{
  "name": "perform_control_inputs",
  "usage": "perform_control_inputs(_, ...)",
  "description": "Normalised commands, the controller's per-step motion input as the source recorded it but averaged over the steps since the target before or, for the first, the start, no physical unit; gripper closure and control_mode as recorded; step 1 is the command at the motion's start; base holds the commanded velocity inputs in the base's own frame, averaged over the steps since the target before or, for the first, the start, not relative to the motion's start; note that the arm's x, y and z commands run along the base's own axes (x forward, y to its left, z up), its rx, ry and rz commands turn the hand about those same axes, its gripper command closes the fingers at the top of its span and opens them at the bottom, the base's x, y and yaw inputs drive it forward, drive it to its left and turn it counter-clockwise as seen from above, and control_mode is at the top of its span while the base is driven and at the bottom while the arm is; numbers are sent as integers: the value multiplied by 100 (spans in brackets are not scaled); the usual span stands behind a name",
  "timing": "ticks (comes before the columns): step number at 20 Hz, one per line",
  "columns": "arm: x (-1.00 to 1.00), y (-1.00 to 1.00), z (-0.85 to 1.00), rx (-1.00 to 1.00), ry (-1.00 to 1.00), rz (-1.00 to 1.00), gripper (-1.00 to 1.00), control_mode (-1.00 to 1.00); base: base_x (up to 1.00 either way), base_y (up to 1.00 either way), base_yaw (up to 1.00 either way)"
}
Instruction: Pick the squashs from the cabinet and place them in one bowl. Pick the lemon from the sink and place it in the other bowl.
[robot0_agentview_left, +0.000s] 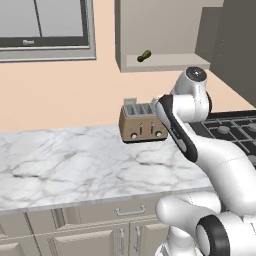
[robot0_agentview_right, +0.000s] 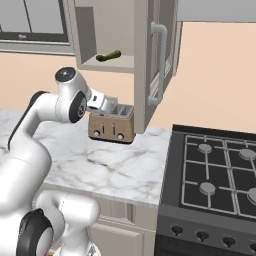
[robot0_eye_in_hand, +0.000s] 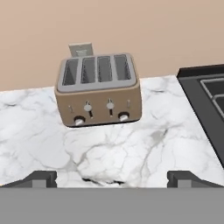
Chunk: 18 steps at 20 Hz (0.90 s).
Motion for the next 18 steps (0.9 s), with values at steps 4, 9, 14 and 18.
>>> perform_control_inputs(4, 0, 0, 46, 14, -3, -12, -100, -100, 0, 0, 0)
perform_control_inputs(9, 0, 0, 53, 11, -5, -11, -100, -100, 0, 0, 0)
perform_control_inputs(14, 0, 0, 56, 3, -6, -8, -100, -100, 0, 0, 0)
perform_control_inputs(18, 0, 0, 46, 0, -6, -6, -100, -100, 0, 0, 0)
